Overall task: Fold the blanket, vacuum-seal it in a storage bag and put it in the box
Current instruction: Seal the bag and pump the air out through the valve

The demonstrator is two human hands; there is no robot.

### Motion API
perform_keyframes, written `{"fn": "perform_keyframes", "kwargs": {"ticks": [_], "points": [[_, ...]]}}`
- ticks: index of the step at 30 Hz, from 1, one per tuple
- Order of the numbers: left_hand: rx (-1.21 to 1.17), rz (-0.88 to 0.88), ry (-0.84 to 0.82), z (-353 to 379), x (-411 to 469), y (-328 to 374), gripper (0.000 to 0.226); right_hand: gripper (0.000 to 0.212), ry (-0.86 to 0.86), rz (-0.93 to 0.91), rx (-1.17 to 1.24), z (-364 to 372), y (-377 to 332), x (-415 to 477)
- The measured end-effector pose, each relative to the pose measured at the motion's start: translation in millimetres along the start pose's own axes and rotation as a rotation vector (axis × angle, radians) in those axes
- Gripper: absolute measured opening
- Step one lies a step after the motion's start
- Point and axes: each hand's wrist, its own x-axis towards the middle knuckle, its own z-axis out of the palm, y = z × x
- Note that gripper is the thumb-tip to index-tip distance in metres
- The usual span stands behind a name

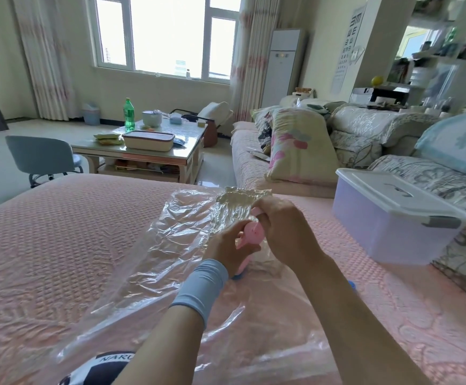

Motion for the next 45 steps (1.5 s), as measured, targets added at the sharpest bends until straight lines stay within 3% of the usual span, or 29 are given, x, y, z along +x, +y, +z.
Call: {"fn": "perform_keyframes", "kwargs": {"ticks": [9, 11, 16, 21, 26, 31, 33, 35, 40, 42, 45], "points": [[0.007, 0.035, 0.006, 1.0, -0.9, -11.2, 0.047, 0.019, 0.457, -0.143, 0.062, -31.5, -10.1, 17.8], [0.009, 0.027, 0.006, 2.0, -1.9, -10.9, 0.047, 0.023, 0.386, -0.145, 0.061, -15.6, -4.3, 12.6], [0.030, 0.030, -0.019, 4.0, -2.2, -5.2, 0.051, 0.032, -0.093, 0.024, 0.024, 23.1, 11.8, -14.8], [0.072, 0.036, 0.028, 5.0, -1.2, -3.7, 0.047, 0.018, -0.138, 0.026, -0.087, 16.9, 10.8, -10.5], [-0.038, 0.007, -0.002, 1.5, -1.7, -5.0, 0.048, 0.014, 0.055, -0.033, -0.087, -10.1, -5.2, 6.8], [-0.030, 0.004, -0.005, 0.9, -2.2, -9.7, 0.050, 0.012, 0.439, -0.177, -0.098, -35.9, -12.5, 15.8], [-0.014, -0.003, -0.016, 2.0, -2.4, -11.1, 0.050, 0.016, 0.508, -0.193, -0.045, -28.0, -11.2, 13.1], [-0.016, -0.014, -0.022, 2.8, -2.8, -10.8, 0.051, 0.020, 0.441, -0.165, -0.011, -12.8, -5.5, 7.7], [-0.019, 0.015, -0.036, 3.2, -3.4, -8.3, 0.048, 0.026, -0.118, -0.018, 0.031, 27.6, 13.4, -19.2], [-0.032, 0.023, -0.034, 2.8, -4.6, -7.4, 0.045, 0.018, -0.179, -0.029, 0.023, 29.2, 13.9, -21.9], [-0.084, -0.001, -0.036, 2.6, -4.7, -4.0, 0.040, 0.014, -0.139, -0.060, -0.057, 16.5, 8.6, -13.4]]}}
